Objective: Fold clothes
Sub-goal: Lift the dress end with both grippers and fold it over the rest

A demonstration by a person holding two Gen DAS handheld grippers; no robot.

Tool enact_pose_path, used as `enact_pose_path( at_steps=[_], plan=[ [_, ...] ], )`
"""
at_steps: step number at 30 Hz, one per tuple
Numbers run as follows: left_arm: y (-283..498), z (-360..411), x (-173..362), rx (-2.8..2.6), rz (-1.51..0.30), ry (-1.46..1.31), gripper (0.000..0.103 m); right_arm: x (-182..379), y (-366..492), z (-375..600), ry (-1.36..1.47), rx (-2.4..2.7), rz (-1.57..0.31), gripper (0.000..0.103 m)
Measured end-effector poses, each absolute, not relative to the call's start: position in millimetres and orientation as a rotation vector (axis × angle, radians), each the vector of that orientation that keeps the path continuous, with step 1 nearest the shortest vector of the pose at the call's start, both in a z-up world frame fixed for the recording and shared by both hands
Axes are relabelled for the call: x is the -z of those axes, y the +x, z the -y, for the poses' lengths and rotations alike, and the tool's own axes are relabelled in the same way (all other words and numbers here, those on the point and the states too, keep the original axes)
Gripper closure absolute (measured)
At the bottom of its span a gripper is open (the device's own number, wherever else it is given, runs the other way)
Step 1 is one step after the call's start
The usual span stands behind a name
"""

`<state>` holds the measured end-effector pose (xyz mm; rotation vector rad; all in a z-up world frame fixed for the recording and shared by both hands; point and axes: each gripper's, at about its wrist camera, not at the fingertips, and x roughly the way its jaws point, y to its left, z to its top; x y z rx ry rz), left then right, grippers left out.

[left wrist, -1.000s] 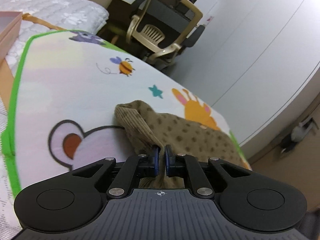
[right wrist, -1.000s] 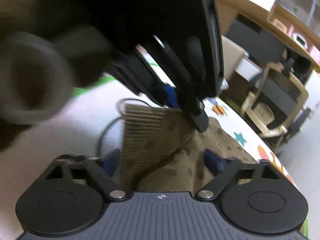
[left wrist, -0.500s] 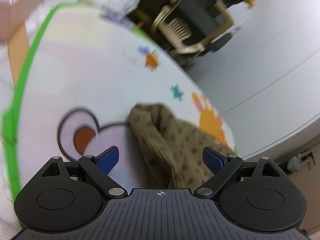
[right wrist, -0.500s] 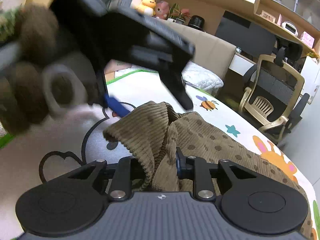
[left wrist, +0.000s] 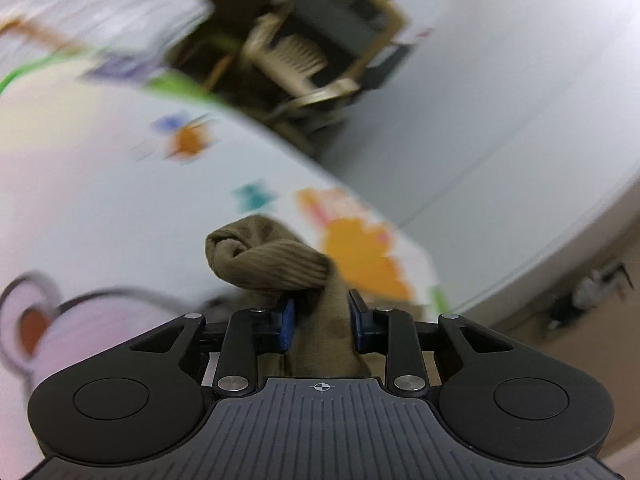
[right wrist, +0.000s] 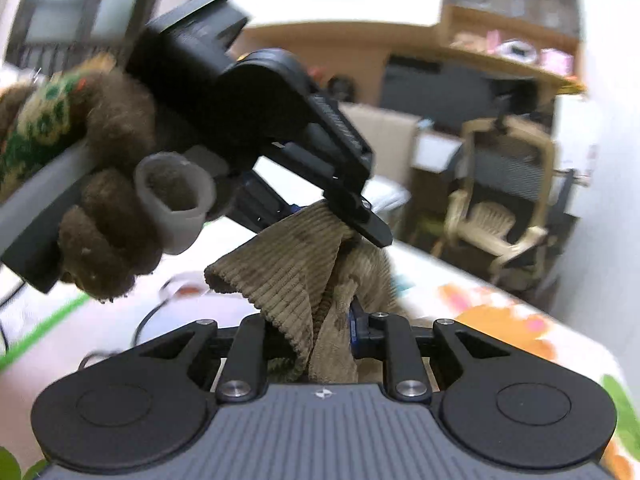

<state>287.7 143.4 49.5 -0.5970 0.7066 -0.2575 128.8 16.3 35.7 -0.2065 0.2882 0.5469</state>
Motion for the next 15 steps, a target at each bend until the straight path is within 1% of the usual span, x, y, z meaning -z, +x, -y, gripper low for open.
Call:
enact_pose_path(
  at_steps=[3, 5, 6, 8, 9, 10, 12, 15],
  plan=[
    [305.2, -82.4, -74.4, 0.393, -0.680, -0.536, 0.074, -49.1, 130.9, 40.9, -0.098, -0.459, -0.289, 0.083],
    [316.4, -41.3, -79.4, 0.482, -0.695, -0.493, 0.063, -43.6, 135.4, 78.5, -0.035, -0.388, -0.333, 0.083],
    [321.5, -22.5, -81.0, 0.522, -0.705, -0.471, 0.053, -38.1, 137.7, 96.2, -0.004, -0.353, -0.362, 0.083],
    [329.7, 9.9, -84.6, 0.590, -0.717, -0.432, 0.046, -24.5, 142.2, 128.9, 0.054, -0.287, -0.431, 0.083],
    [330.2, 16.0, -87.1, 0.602, -0.707, -0.421, 0.036, -17.7, 144.5, 145.3, 0.084, -0.253, -0.465, 0.083],
    [329.7, 19.3, -89.5, 0.608, -0.693, -0.412, 0.023, -10.8, 146.8, 161.6, 0.113, -0.219, -0.499, 0.083],
    [325.5, 11.2, -87.3, 0.562, -0.667, -0.397, 0.018, -2.1, 152.0, 185.1, 0.185, -0.194, -0.542, 0.083],
    [317.1, -9.3, -75.2, 0.460, -0.654, -0.384, 0.017, -4.5, 152.4, 199.4, 0.242, -0.201, -0.511, 0.082]
  ],
)
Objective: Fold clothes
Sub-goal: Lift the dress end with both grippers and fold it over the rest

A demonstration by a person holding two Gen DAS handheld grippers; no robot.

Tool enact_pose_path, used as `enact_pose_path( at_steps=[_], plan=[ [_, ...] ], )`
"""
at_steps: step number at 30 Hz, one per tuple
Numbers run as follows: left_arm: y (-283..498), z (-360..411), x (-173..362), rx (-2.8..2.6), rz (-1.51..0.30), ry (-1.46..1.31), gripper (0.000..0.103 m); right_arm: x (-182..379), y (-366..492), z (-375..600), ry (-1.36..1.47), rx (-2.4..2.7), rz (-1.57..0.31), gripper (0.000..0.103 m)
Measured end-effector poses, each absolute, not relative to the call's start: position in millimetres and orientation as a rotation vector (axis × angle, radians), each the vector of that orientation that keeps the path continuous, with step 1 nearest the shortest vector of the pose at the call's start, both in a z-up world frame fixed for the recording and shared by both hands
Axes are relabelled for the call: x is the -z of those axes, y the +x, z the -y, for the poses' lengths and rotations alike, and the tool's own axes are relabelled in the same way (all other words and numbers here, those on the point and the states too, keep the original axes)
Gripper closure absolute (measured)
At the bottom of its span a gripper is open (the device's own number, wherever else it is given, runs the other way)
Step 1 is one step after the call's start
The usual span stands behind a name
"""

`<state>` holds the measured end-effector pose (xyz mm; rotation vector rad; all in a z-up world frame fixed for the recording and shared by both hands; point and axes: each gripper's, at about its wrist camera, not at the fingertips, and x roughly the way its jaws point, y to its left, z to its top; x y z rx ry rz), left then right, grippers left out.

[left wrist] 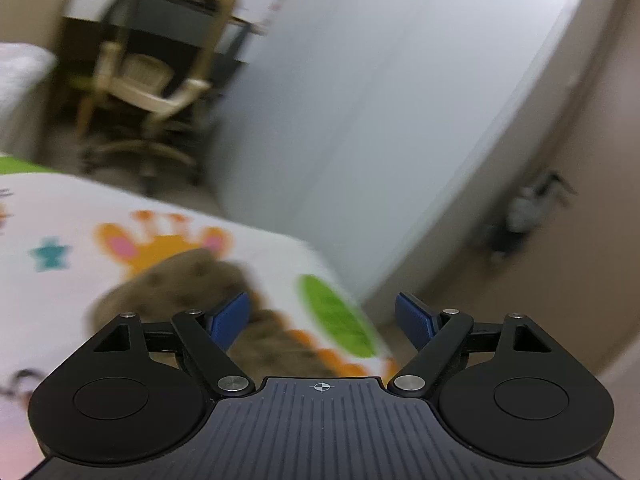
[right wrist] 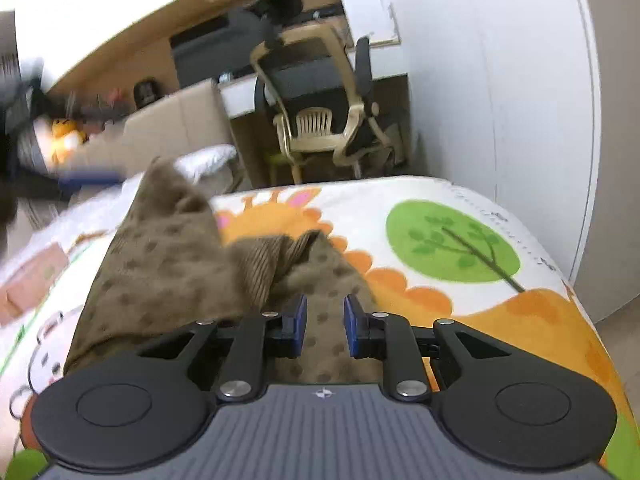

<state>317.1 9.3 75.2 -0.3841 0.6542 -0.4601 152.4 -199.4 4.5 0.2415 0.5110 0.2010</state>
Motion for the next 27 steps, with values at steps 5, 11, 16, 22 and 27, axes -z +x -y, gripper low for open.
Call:
enact_pose_path(
  at_steps=[5, 11, 16, 22, 27],
  plan=[
    [292.7, -64.4, -44.9, 0.331, -0.665, -0.475, 0.017, -30.1, 156.4, 194.6, 0.336, -0.383, -0.425, 0.027],
    [283.4, -107.1, 4.2, 0.346, -0.745, -0.699, 0.017, -15.2, 185.8, 144.5, 0.277, -0.502, -0.541, 0.012],
    [282.5, -96.7, 18.5, 0.396, -0.784, -0.739, 0.028, -2.3, 203.4, 122.3, 0.317, -0.639, -0.666, 0.053],
    [289.1, -64.2, -5.8, 0.474, -0.757, -0.667, 0.028, -35.0, 187.1, 156.9, 0.312, -0.547, -0.539, 0.076],
    [308.7, -13.7, -24.4, 0.594, -0.738, -0.575, 0.026, -35.0, 186.6, 208.8, 0.299, -0.360, -0.553, 0.076]
  ],
)
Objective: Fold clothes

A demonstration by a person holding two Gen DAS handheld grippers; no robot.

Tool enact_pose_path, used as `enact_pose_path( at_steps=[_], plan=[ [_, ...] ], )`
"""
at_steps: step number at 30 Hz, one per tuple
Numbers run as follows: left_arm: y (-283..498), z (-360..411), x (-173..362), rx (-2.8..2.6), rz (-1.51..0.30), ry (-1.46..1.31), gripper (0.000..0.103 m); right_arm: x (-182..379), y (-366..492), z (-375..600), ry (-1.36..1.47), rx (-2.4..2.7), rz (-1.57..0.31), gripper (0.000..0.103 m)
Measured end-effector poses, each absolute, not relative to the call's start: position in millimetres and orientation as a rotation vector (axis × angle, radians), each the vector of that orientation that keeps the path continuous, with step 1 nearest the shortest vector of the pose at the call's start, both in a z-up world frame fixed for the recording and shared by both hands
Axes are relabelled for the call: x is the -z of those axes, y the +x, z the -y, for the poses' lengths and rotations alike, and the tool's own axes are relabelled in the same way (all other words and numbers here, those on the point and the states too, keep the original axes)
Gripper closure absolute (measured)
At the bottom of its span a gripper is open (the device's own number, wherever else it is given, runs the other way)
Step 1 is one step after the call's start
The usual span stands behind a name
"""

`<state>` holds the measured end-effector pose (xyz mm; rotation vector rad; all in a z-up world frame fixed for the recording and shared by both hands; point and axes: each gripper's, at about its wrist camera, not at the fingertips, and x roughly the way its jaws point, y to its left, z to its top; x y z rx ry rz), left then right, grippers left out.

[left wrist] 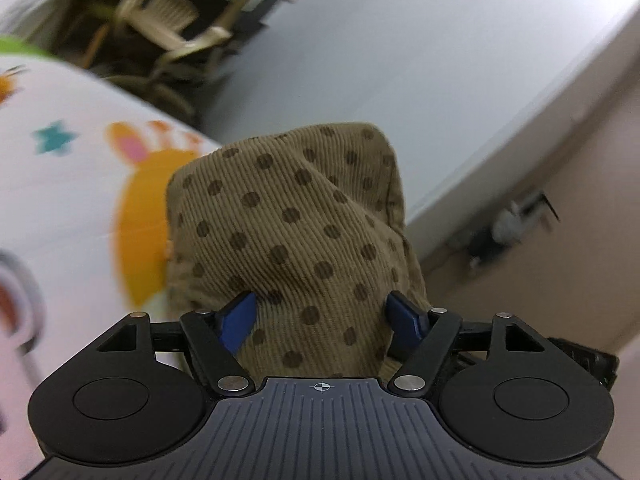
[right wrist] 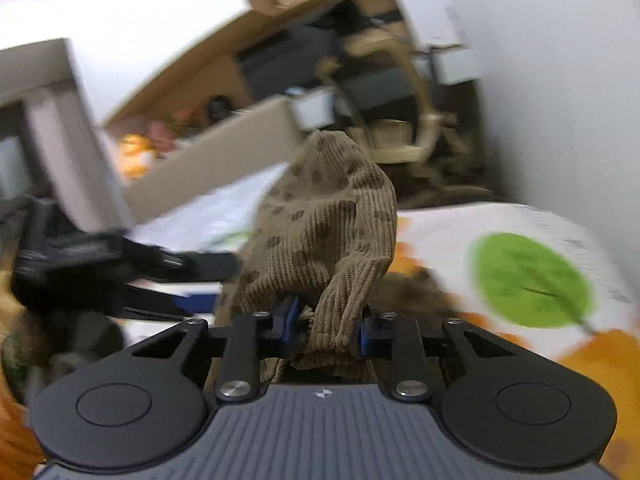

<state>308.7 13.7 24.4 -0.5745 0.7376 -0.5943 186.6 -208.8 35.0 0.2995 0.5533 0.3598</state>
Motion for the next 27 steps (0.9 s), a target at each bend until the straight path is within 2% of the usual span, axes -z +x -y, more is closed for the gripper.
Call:
enact_pose_path(
  at_steps=[5, 9, 11, 12, 13, 15, 17, 19, 23, 27],
  plan=[
    [311.7, 8.5, -34.5, 0.650, -0.710, -0.545, 0.024, -0.8, 198.0, 231.9, 0.274, -0.241, -0.687, 0.076],
    [310.6, -2.6, -54.0, 0.576, -0.627, -0.482, 0.023, -11.0, 195.3, 230.2, 0.235, -0.269, -0.643, 0.076],
    [318.3, -5.1, -59.7, 0.565, -0.616, -0.470, 0.023, -21.6, 193.5, 228.4, 0.191, -0.278, -0.603, 0.072],
    [324.8, -3.5, -60.4, 0.570, -0.616, -0.470, 0.023, -28.6, 191.8, 227.8, 0.168, -0.282, -0.580, 0.062],
    [331.6, -1.8, -60.3, 0.573, -0.619, -0.471, 0.023, -35.4, 189.3, 227.1, 0.147, -0.283, -0.555, 0.046],
    [350.0, 3.8, -52.3, 0.576, -0.650, -0.480, 0.023, -48.3, 184.3, 226.5, 0.110, -0.282, -0.505, 0.033],
    [369.2, 10.5, -40.2, 0.577, -0.695, -0.484, 0.023, -58.4, 184.9, 228.0, 0.077, -0.283, -0.476, 0.030],
    [385.7, 19.7, -20.4, 0.572, -0.764, -0.459, 0.027, -66.5, 188.0, 228.8, 0.049, -0.278, -0.465, 0.019],
    [413.0, 35.7, 10.9, 0.576, -0.851, -0.409, 0.029, -68.2, 205.7, 217.6, -0.028, -0.284, -0.495, 0.014],
    [420.3, 40.4, 11.9, 0.591, -0.854, -0.388, 0.025, -45.3, 231.5, 187.7, -0.090, -0.355, -0.582, 0.006]
  ],
)
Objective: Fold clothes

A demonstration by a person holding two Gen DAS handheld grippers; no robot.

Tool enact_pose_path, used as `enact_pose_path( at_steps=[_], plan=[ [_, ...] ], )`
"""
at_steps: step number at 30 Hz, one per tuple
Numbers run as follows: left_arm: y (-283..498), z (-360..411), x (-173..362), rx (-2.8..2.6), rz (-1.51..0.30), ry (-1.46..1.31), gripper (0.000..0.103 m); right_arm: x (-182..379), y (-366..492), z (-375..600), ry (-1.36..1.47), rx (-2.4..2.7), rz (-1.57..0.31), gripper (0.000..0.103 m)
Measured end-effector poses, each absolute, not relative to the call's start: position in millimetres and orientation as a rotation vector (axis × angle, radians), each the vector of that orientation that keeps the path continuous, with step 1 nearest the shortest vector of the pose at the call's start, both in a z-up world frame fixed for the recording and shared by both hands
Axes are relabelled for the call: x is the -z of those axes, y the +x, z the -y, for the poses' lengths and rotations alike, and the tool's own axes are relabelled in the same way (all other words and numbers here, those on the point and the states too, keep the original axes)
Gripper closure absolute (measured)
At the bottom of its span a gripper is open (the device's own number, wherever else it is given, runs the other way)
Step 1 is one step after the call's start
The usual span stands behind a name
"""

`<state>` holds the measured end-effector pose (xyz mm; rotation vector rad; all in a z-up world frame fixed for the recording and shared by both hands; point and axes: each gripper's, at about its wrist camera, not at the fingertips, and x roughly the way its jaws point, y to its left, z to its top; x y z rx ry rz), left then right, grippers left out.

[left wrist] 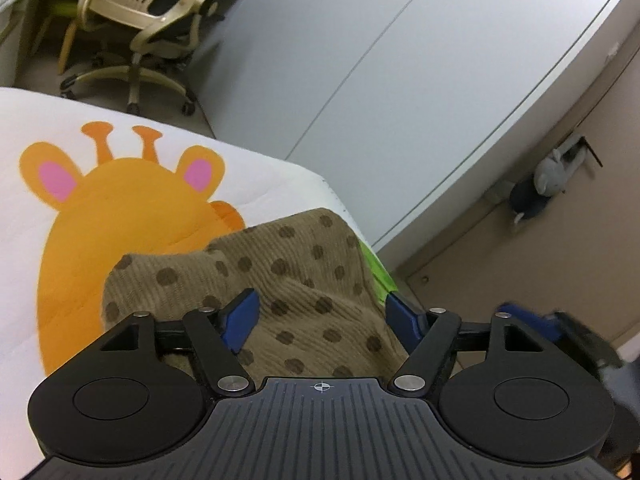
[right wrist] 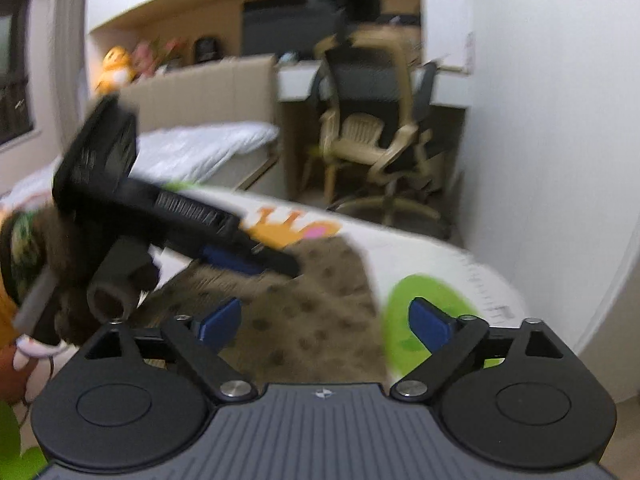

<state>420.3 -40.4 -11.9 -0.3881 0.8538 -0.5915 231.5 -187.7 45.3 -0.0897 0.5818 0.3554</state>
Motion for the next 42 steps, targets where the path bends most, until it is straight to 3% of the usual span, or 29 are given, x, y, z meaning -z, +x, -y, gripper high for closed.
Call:
enact_pose_path(
  at_steps=[5, 17, 21, 28, 32, 37, 42],
  plan=[
    [414.2, 41.9, 12.5, 0.610, -0.852, -0.352, 0.025, -1.5, 240.4, 167.9, -0.131, -0.352, -0.698, 0.001],
    [384.0, 36.7, -6.5, 0.582, -0.764, -0.313, 0.024, 11.8, 206.7, 193.0, -0.009, -0.339, -0.728, 0.000],
    [349.1, -7.3, -11.4, 0.504, -0.680, -0.426, 0.014, 14.1, 205.9, 194.5, 0.006, -0.347, -0.724, 0.000],
    [338.1, -40.8, 53.2, 0.470, -0.818, -0.687, 0.014, 16.1, 203.3, 192.2, 0.006, -0.348, -0.721, 0.000],
    [343.2, -16.4, 58.2, 0.492, -0.784, -0.632, 0.013, 15.4, 205.6, 188.2, 0.002, -0.349, -0.723, 0.000],
    [337.1, -6.3, 49.5, 0.435, -0.790, -0.568, 0.030, 14.4, 196.8, 175.8, -0.004, -0.366, -0.713, 0.000],
    [304.6, -12.4, 38.6, 0.404, -0.784, -0.510, 0.033, 14.0, 173.1, 149.8, -0.032, -0.432, -0.713, 0.000]
  ],
)
